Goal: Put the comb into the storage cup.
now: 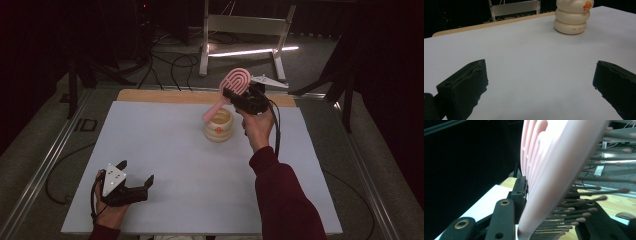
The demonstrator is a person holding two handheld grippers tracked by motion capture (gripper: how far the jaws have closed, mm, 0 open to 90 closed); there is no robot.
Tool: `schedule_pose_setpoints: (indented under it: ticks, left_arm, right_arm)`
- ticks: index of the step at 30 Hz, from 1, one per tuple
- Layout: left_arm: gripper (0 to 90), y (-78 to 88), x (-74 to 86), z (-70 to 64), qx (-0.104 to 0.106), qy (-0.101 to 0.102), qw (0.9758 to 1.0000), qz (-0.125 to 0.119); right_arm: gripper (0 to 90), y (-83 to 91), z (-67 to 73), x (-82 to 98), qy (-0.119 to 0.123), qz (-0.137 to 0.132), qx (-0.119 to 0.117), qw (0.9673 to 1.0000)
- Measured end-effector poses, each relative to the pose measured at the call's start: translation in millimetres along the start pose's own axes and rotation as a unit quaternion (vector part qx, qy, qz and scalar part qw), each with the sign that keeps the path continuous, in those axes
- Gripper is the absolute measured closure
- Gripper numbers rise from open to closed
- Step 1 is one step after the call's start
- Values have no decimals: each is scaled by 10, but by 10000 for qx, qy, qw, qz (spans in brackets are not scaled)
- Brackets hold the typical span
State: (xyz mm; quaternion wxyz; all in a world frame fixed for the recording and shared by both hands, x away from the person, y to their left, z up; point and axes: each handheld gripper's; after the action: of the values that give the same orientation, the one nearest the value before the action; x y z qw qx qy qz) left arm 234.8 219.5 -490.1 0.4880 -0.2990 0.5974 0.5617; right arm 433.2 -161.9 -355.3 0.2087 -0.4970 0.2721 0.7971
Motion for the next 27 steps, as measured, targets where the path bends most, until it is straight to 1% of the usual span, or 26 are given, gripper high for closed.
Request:
schedule_pose_setpoints:
  ticks: [12, 13, 18, 20, 27]
  left_arm:
    - [6, -2, 1, -6, 25, -12, 10000, 13]
    - [5, -2, 1, -5, 22, -8, 10000, 13]
    - [5, -2, 2, -1, 20, -1, 10000, 13]
    - [5, -3, 3, -2, 27, 2, 10000, 13]
    - [5, -5, 5, -7, 33, -9, 10000, 25]
  right_arm:
    - [639, 38, -55, -19, -19, -33, 160, 9999]
    - [640, 45, -71, -24, -15, -41, 212, 9998]
    - [640, 62, -102, -34, -5, -25, 285, 9996]
    - [640, 72, -123, -38, 29, 5, 357, 9994]
    - [640, 107, -194, -46, -18, 9, 481, 9988]
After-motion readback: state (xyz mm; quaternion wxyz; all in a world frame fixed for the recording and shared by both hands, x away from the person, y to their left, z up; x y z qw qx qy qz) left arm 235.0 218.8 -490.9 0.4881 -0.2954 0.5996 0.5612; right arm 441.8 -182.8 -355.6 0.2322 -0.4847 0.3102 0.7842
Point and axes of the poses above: each handheld gripper's, and its own axes: y roughly backward along the jaws, x roughly out of its underside, z roughly to its left, and after that the axes turned 13 degrees about -x, right-handed
